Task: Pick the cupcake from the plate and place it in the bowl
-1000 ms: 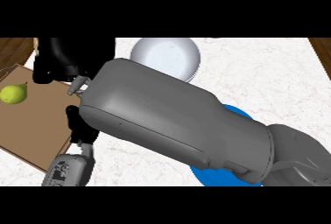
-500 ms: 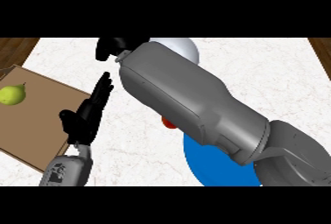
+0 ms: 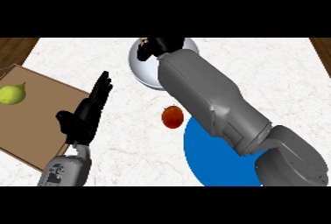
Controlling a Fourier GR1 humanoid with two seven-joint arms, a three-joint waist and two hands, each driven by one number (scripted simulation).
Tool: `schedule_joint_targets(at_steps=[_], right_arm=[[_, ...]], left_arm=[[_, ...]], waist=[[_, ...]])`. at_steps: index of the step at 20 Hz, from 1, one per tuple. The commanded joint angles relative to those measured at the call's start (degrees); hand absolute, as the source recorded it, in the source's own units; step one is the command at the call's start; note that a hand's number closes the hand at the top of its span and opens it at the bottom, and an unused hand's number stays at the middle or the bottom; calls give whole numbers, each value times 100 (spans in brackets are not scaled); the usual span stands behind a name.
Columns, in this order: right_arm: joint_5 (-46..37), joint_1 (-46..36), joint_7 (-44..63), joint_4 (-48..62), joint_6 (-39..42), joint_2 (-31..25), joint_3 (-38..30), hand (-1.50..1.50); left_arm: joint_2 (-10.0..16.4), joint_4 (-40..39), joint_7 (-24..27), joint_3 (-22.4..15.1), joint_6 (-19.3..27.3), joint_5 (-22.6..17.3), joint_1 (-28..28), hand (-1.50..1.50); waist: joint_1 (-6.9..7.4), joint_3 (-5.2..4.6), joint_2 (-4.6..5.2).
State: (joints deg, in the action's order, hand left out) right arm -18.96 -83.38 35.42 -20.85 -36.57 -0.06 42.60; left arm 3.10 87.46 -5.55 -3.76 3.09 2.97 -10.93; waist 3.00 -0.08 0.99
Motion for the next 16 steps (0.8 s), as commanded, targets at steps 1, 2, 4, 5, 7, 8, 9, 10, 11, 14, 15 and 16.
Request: schedule_joint_targets(at_steps=[1, 2, 4, 5, 7, 8, 9, 10, 11, 14, 15, 16], right_arm=[[-4, 303, -507, 529, -31, 6, -148, 150], [117, 108, -503, 565, 38, 6, -306, 150], [453, 566, -1234, 544, 375, -97, -590, 150], [673, 417, -1007, 582, 182, -58, -907, 150], [910, 640, -1488, 548, 666, -242, -1112, -150], [939, 751, -1655, 534, 792, -60, -1124, -150], [1046, 935, -1930, 573, 725, -67, -1254, -150], [1126, 969, -2095, 551, 836, -29, -1350, -150], [1164, 1087, -2484, 566, 839, -129, -1421, -150], [1300, 1121, -3103, 514, 629, -78, -1704, -150], [1430, 1081, -3240, 473, 505, -65, -1882, -150], [1449, 1191, -3492, 301, 291, -14, -1939, -150]], left_arm=[[102, 147, -14, 1, -140, -44, 69, 0], [-29, -35, -142, 34, 46, 22, -258, 0], [-130, 153, -93, -240, 82, 186, 7, 0], [-33, -33, 83, -38, 28, 78, 19, 0], [-97, 159, 23, -147, 35, 90, 114, 0], [52, -5, -36, 143, -29, -64, -155, 0], [-13, 94, -22, -18, -15, 17, 19, 0], [-82, 86, -243, -17, 21, -16, -207, 0], [-49, 458, -273, -186, -5, 70, 151, 0], [-9, -15, 272, -55, -129, -17, 365, 0], [-74, 435, -236, -142, -4, 23, 181, 0], [-8, 482, -303, -84, -39, -14, 192, 0]], waist=[[-9, 2, -5], [2, 2, 10], [17, 9, 39], [18, 6, 42], [1, 10, 28], [-27, 8, 31], [17, 10, 43], [-21, 12, 31], [59, 15, 26], [15, 8, 32], [61, 15, 24], [-10, 15, -8]])
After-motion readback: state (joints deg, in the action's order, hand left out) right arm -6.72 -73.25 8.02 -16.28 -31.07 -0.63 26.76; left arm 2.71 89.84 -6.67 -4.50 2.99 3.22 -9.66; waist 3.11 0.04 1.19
